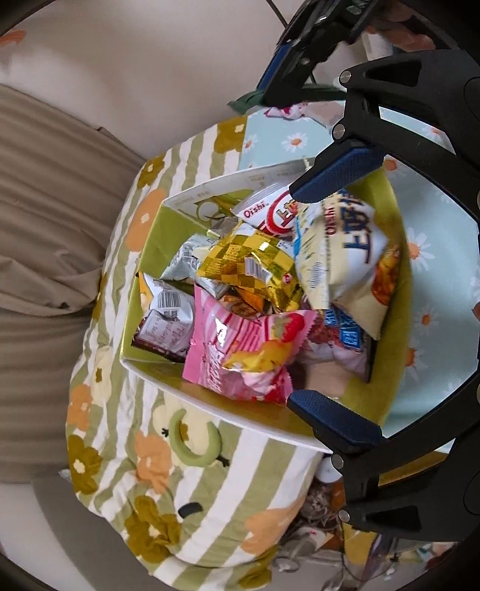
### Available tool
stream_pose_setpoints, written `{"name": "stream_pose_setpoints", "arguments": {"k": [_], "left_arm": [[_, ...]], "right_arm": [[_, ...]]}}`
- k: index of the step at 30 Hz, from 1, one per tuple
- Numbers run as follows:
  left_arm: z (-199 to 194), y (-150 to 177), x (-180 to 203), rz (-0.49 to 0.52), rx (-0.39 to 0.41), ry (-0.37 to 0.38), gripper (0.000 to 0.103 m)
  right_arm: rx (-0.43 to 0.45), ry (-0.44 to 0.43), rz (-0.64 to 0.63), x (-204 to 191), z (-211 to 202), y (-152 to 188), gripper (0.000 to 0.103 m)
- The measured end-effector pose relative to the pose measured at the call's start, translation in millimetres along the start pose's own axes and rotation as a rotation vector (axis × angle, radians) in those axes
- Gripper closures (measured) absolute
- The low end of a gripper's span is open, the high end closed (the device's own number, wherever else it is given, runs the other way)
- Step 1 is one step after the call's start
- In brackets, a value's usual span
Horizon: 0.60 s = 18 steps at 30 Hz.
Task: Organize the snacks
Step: 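Carry both snacks over the green box and open both tools to drop them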
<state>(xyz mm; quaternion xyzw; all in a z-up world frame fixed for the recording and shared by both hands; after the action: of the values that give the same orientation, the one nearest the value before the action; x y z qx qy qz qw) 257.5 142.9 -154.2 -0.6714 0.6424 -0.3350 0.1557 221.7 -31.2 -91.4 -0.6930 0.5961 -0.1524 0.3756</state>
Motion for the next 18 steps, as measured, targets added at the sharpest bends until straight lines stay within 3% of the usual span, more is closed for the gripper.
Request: {"name": "stream_pose_setpoints", "arguments": {"k": [8, 15, 17, 18], "left_arm": [[-16, 6, 1, 0.002, 0.023, 0.001, 0.002], [-13, 9, -5, -0.012, 0.012, -0.006, 0.002], [-11, 9, -6, -0.015, 0.008, -0.009, 0.002], [-11, 9, -7, -0.016, 0.006, -0.009, 0.002]], "right_arm": [[-0.013, -0.047, -0.042, -18, 20, -32, 0.062], [-0.069, -0.107, -0.057, -35, 62, -55, 0.061], [-0.082, -0.141, -0.041, -38, 75, -56, 0.044], [-0.088, -0.151, -0.038, -39, 78, -56, 0.02]]}}
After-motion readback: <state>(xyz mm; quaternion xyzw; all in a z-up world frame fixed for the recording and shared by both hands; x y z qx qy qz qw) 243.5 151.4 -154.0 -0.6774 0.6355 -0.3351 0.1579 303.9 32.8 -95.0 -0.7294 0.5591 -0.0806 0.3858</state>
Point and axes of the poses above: each gripper's, at about its wrist camera, not at the fingertips, and z roughly the way its jaws point, x to its right, y to its underside, the point moved 1 cm from there along z, roughly the way its jaws point, and after that the axes turned 5 degrees about x, right-handed, at the moved point
